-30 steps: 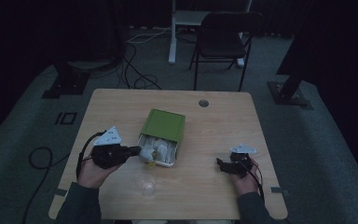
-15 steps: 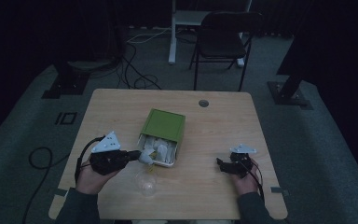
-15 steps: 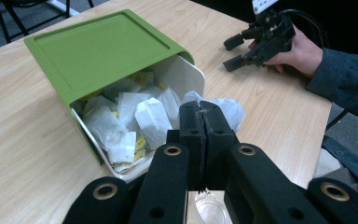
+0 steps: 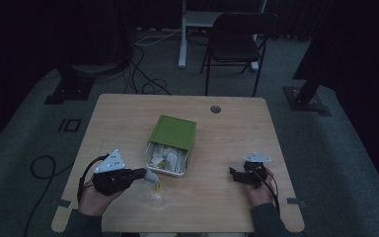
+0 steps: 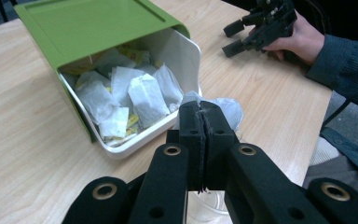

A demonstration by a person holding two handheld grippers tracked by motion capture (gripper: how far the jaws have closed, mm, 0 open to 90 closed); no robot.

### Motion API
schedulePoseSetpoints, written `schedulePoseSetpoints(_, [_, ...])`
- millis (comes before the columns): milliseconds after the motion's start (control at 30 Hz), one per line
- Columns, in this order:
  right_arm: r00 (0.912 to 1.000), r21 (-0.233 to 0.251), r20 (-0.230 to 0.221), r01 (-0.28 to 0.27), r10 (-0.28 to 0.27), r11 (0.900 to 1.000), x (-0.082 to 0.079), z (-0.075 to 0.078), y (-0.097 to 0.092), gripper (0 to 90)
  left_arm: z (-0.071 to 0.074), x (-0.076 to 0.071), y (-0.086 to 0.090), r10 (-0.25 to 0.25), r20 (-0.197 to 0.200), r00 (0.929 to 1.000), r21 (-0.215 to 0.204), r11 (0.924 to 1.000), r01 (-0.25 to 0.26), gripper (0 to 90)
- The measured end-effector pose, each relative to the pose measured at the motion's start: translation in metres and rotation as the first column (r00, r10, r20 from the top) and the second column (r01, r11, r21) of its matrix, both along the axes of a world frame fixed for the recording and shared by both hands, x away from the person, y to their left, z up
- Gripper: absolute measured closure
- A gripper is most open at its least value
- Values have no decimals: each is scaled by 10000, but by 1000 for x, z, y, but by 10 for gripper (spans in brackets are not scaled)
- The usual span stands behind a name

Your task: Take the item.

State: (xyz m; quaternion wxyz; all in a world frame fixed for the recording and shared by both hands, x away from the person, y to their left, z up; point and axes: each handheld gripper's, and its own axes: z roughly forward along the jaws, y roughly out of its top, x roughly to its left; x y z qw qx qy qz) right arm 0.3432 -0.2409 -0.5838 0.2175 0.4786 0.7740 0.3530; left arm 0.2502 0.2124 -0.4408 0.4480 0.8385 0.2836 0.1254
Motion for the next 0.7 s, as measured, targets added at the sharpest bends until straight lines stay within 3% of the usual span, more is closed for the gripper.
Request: schedulePoseSetpoints(700, [10000, -3, 6, -5, 5, 10000, 0, 0, 0, 210, -17, -3, -3, -124, -427, 9990, 101, 9999, 128, 894])
